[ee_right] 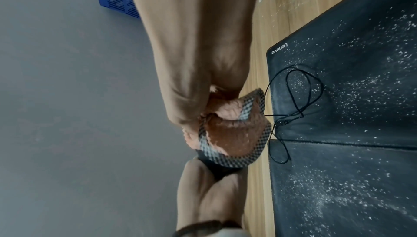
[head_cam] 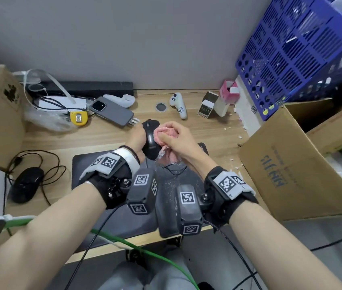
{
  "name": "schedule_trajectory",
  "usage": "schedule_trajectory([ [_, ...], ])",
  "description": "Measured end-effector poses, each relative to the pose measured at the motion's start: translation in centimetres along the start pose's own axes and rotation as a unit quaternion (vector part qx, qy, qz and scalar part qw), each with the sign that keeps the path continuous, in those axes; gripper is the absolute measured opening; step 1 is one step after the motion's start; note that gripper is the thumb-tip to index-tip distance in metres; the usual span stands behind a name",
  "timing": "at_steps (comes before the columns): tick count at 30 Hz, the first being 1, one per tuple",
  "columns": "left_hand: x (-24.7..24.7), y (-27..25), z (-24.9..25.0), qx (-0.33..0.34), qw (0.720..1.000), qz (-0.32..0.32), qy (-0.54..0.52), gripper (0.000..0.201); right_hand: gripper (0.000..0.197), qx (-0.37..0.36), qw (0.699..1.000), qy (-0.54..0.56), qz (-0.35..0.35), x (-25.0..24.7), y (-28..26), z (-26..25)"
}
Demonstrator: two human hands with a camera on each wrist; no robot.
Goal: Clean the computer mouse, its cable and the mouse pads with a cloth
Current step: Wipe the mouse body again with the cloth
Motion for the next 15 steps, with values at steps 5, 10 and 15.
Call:
schedule_trajectory([
  [5,-0.7,0.4,-0.3,-0.040,0.996,0.040,-0.064,0.036,0.014,-0.018,0.999,-0.029,0.012,0.1,-0.4,-0.1],
  [10,2.0,-1.7,-0.6,-0.002,0.996,-0.080,0.045,0.041,0.009,0.028,0.996,-0.044,0.068,-1.8,1.3,-0.8],
  [15,2.1,-2.2,0.0,0.046,0.990,-0.086,0.105,0.043,0.018,0.053,0.997,-0.044,0.047,-2.3,2.6,-1.0],
])
Point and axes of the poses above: each hand's wrist, its own y-axis towards the middle knuckle, its own x-axis out of the palm, z = x × y, the point moved 8 cm from there along y, towards the middle knuckle, and after that the axes turned 9 degrees about -z, right-handed, at the moved point
